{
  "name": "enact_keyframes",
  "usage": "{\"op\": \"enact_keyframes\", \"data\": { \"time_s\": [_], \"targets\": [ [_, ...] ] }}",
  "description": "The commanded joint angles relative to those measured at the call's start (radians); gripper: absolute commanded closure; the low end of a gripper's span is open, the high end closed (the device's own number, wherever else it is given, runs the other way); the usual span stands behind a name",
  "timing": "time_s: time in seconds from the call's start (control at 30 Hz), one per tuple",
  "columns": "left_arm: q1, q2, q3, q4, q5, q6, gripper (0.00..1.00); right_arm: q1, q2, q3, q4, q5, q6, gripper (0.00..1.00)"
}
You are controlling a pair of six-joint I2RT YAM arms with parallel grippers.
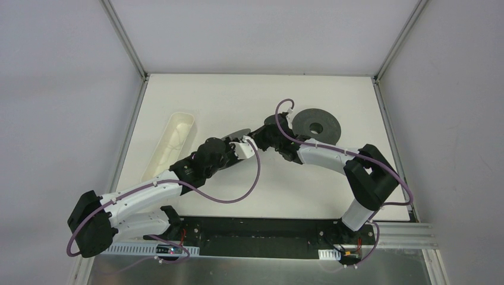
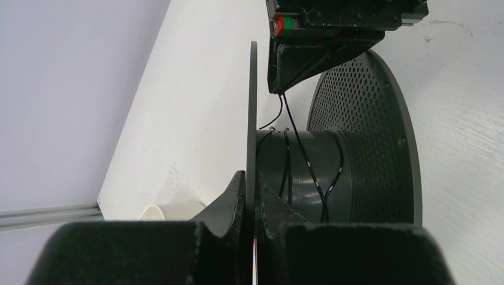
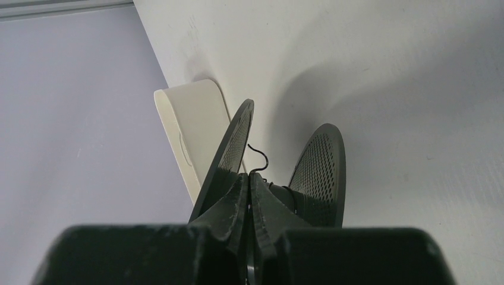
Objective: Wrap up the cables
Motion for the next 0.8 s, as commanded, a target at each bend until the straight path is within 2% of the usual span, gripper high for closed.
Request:
{"op": "enact_keyframes", "data": {
  "time_s": [0.0, 0.57, 0.77],
  "targets": [
    [-0.009, -0.007, 0.017, 0.119, -0.045, -0.004, 1.00, -0.003, -0.005, -0.007, 0.008, -0.004, 0.015, 0.94],
    [-0.011, 0.012, 0.026, 0.112, -0.049, -0.005, 1.00, -0.003, -0.029, -0.028, 0.008, -0.008, 0.024, 0.91],
    [-0.009, 0.006, 0.037, 0.091, -0.032, -0.035, 1.00, -0.003, -0.064, -0.037, -0.016, 0.019, -0.035, 0.91]
  ]
}}
